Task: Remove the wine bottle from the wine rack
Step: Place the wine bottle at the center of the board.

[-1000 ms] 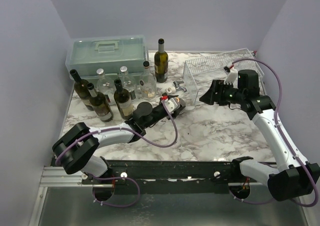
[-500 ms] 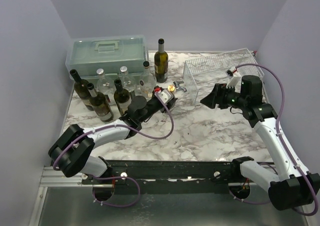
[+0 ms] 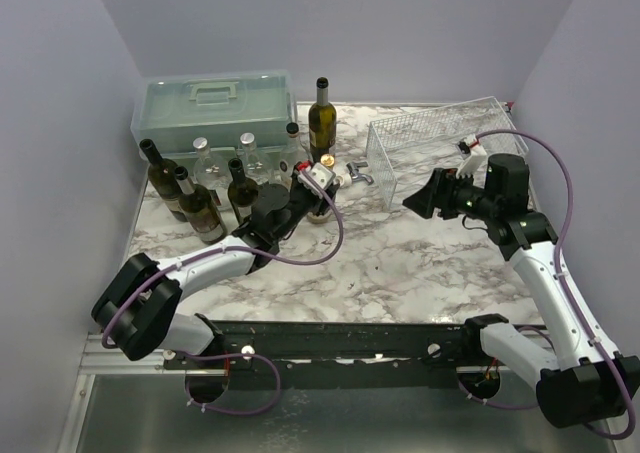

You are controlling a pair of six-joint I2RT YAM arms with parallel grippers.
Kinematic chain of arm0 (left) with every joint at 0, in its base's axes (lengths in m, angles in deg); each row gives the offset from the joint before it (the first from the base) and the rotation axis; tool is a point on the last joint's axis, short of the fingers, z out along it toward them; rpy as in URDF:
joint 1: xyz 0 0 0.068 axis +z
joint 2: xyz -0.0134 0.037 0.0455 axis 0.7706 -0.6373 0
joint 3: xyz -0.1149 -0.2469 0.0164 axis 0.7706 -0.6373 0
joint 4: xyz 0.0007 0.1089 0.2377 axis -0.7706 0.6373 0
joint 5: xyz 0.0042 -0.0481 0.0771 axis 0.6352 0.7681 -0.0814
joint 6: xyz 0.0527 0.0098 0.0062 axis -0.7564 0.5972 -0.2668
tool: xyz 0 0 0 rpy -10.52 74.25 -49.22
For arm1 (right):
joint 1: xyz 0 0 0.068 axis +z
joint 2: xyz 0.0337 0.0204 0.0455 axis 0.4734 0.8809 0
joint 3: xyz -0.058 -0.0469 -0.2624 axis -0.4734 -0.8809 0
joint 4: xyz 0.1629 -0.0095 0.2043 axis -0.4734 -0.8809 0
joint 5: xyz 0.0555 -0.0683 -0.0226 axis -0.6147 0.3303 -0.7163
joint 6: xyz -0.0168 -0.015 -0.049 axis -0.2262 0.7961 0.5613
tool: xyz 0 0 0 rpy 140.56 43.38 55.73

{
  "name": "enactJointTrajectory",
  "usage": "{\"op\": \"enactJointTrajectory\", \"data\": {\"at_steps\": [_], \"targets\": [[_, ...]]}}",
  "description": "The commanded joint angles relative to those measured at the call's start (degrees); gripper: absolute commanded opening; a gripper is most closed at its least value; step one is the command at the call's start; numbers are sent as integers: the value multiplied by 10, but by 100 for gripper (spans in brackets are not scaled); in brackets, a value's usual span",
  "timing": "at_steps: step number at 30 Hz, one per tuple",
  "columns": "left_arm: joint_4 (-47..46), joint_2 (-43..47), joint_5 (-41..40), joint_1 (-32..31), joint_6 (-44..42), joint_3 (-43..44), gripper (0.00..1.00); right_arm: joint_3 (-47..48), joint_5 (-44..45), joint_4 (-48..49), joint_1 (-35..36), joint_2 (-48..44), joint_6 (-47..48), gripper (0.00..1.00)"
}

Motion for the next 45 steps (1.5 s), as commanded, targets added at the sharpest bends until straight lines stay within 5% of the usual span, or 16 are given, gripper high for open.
{"op": "enactJointTrajectory", "data": {"at_steps": [1, 21, 45], "targets": [[-80, 50, -56, 8, 23, 53, 0, -12, -9, 18, -6, -14, 8, 72], [-7, 58, -112, 26, 77, 92, 1, -26, -15, 28, -18, -27, 5, 73], [2, 75, -137, 28, 105, 75, 61, -31, -21, 33, -27, -29, 3, 73]]}}
